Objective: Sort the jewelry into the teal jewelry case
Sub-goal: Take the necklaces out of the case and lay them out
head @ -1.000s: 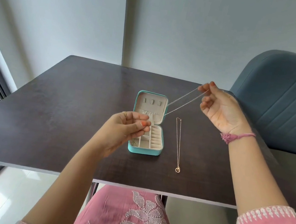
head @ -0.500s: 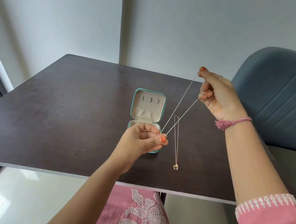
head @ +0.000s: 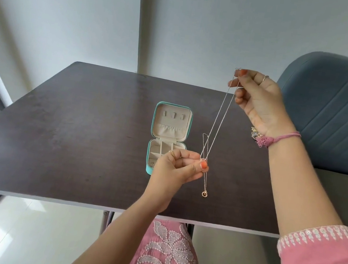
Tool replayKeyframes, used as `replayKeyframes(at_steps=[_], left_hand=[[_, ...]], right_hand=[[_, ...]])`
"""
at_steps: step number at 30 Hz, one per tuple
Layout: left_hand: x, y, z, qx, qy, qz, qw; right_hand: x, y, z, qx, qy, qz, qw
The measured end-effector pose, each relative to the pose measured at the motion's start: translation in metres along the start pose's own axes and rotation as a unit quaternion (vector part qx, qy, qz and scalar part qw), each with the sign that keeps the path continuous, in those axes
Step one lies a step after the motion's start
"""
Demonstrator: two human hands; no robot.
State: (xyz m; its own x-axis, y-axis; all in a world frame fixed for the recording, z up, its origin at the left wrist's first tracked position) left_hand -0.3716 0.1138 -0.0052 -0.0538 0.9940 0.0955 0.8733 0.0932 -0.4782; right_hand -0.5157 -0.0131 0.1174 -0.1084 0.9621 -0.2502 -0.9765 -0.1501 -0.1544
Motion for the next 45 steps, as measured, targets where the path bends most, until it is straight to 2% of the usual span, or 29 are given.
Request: replayKeyframes(at_steps=[5, 10, 19, 21, 24, 27, 31, 38, 41, 45], left_hand=[[0.001, -0.004, 0.007, 0.037, 0.028, 0.002, 0.999], [0.002, -0.01, 0.012, 0.046, 0.042, 0.01, 0.998], [0.006, -0.015, 0.015, 0.038, 0.059, 0.042, 0.997], [0.006, -0.016, 0.015, 0.027, 0.056, 0.04, 0.997], [0.007, -0.017, 0.016, 0.0, 0.038, 0.033, 0.999], [0.008, -0.018, 0.017, -0.037, 0.0, 0.011, 0.999], [0.008, -0.019, 0.022, -0.112, -0.049, -0.031, 0.992], [0.009, -0.02, 0.033, -0.265, -0.108, -0.071, 0.956], [0.009, -0.024, 0.037, -0.333, -0.129, -0.086, 0.93], [0.008, -0.03, 0.041, -0.399, -0.16, -0.083, 0.899]], right_hand=[[-0.004, 0.012, 0.004, 0.119, 0.043, 0.035, 0.991], [-0.009, 0.023, 0.009, 0.24, 0.098, 0.073, 0.963], [-0.012, 0.029, 0.002, 0.195, 0.133, 0.029, 0.971], [-0.012, 0.029, 0.001, 0.155, 0.105, 0.022, 0.982], [-0.013, 0.033, -0.002, 0.023, -0.011, 0.027, 0.999], [-0.015, 0.043, -0.008, -0.056, -0.123, 0.034, 0.99], [-0.018, 0.059, -0.021, -0.069, -0.214, 0.033, 0.974], [-0.025, 0.076, -0.04, -0.106, -0.306, 0.052, 0.945], [-0.033, 0.082, -0.049, -0.09, -0.323, 0.057, 0.94], [-0.043, 0.086, -0.057, 0.087, -0.282, 0.119, 0.948]])
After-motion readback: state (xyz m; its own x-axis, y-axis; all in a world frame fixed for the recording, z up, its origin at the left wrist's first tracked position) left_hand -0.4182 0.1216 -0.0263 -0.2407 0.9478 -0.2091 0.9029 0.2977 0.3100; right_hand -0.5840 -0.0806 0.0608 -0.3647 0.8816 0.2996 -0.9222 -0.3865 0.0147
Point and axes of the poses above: each hand's wrist, its own x-axis away from the middle knuckle, its own y-axis out of the back of the hand, z = x × y, the point moved 1 cm from there along -x, towards the middle knuckle, and after that the axes turned 3 degrees about -z, right-handed, at the moved point
